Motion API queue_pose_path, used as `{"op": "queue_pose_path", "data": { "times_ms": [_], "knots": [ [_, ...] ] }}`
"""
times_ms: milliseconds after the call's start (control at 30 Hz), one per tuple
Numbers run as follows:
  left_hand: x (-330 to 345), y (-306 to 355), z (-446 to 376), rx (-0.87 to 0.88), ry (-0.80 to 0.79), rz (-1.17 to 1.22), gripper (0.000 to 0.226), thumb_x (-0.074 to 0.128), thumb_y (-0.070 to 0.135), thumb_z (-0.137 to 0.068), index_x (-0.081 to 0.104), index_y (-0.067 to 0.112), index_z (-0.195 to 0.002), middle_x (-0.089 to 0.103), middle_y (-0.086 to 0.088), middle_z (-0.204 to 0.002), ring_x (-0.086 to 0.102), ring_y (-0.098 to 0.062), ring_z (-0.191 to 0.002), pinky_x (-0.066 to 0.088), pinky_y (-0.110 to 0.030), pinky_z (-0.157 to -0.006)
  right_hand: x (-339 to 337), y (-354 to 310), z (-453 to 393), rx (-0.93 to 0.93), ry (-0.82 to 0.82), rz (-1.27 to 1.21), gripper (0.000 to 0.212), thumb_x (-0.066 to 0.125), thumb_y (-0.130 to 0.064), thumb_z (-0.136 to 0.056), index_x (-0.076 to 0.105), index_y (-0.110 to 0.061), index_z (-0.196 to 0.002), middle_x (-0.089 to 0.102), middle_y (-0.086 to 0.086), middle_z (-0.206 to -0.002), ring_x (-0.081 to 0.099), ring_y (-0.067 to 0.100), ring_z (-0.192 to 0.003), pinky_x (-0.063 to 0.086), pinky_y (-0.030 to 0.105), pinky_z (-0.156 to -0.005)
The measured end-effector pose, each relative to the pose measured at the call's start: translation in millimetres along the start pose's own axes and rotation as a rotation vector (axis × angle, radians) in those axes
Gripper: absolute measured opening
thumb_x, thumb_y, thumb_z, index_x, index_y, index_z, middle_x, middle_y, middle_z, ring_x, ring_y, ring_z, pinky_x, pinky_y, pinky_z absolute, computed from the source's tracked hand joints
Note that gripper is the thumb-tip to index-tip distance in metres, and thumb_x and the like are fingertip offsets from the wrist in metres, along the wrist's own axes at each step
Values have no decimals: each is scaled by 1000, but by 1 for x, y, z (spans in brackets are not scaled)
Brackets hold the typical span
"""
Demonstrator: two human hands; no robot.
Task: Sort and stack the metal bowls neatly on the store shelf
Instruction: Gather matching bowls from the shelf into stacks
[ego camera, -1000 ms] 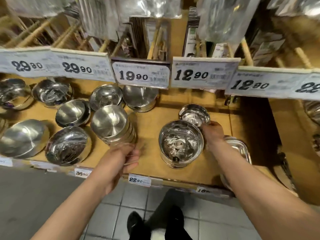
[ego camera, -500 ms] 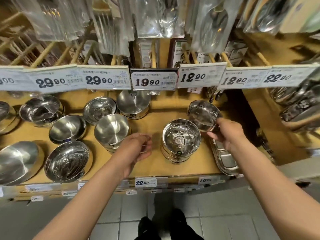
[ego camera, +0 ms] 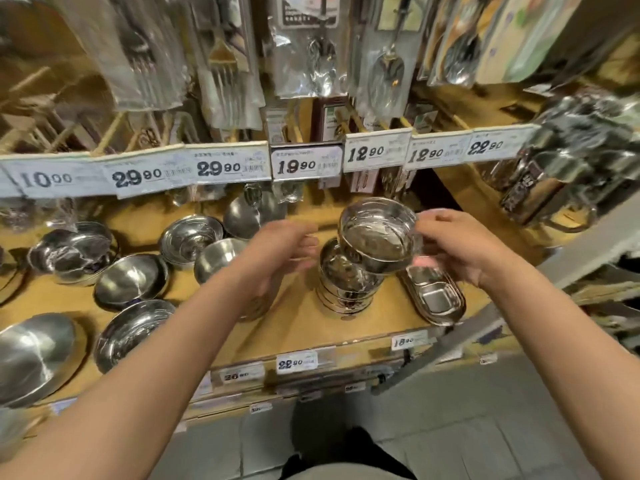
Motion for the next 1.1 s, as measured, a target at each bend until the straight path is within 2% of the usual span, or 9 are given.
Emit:
{"op": "queue_pose_path", "data": {
  "times_ms": [67, 133, 267, 400, 533, 633, 767, 933, 1100],
  "knots": [
    [6, 14, 0, -21, -96, -102, 32, 65, 42, -95, 69, 15, -111, 73, -4, -98, 72, -12, -78, 60, -26, -69, 9, -10, 1, -9, -68, 109, 6, 72, -10, -86, 71, -15, -89, 69, 10, -84, 70, 20, -68, 62, 30, -55],
    [12, 26, 5, -18, -173, -233, 32, 63, 44, -96, 68, 16, -109, 71, 2, -80, 68, -7, -63, 60, -23, -63, 20, -18, -1, -24, -110, 189, 13, 73, -10, -86, 71, -19, -77, 68, 6, -81, 69, 17, -62, 57, 26, -49],
    [16, 32, 4, 35, -137, -442, 21, 60, 19, -99, 65, -1, -102, 64, 1, -52, 60, -8, -47, 52, -15, -46, 34, -21, -4, -49, -42, 219, 6, 74, -19, -88, 75, -17, -82, 69, -2, -66, 59, 7, -49, 48, 19, -42],
    [17, 12, -1, -11, 11, -350, 17, 57, 13, -100, 64, -2, -104, 71, -11, -66, 68, -14, -54, 64, -33, -71, 38, -7, -3, -39, -33, 128, 7, 74, -17, -89, 74, -12, -94, 75, 4, -89, 68, 14, -76, 58, 25, -70],
    [22, -7, -4, -30, 82, -296, 17, 59, 13, -99, 67, -1, -104, 73, -14, -81, 68, -11, -52, 63, -26, -61, 41, 11, 1, -58, -37, 32, 15, 70, 0, -87, 74, -6, -100, 75, 5, -90, 69, 11, -76, 59, 20, -66],
    [24, -11, -7, -28, 123, -275, 21, 61, 16, -98, 70, -1, -106, 76, -17, -93, 76, -20, -70, 65, -34, -71, 41, 19, 0, -79, 7, -3, 25, 71, 2, -85, 74, -8, -107, 76, 7, -98, 71, 15, -83, 61, 26, -79],
    [23, -7, -9, 1, 161, -290, 26, 61, 18, -99, 71, -4, -110, 76, -18, -104, 76, -30, -93, 64, -40, -80, 42, 22, -4, -142, 40, 4, 23, 71, 4, -82, 76, -14, -95, 76, 3, -90, 69, 18, -88, 61, 36, -88],
    [26, -6, -10, 13, 156, -334, 24, 60, 16, -100, 72, -3, -109, 75, -20, -106, 74, -26, -87, 63, -42, -84, 41, 28, -5, -178, 48, 44, 21, 71, 4, -82, 77, -14, -90, 75, 19, -103, 72, 28, -94, 57, 53, -94],
    [29, -14, -15, 46, 168, -327, 22, 64, 17, -99, 75, -2, -99, 71, -14, -89, 68, -18, -67, 64, -44, -77, 39, 37, -6, -196, 65, 70, 22, 68, 2, -85, 74, -12, -101, 76, 10, -101, 71, 29, -103, 57, 48, -95]
  ]
}}
Point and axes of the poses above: each hand's wrist, its own z-axis away from the middle knuckle, its own x-axis out of the palm, y = z × x, the point moved 5 cm from there along -z, towards the middle knuckle
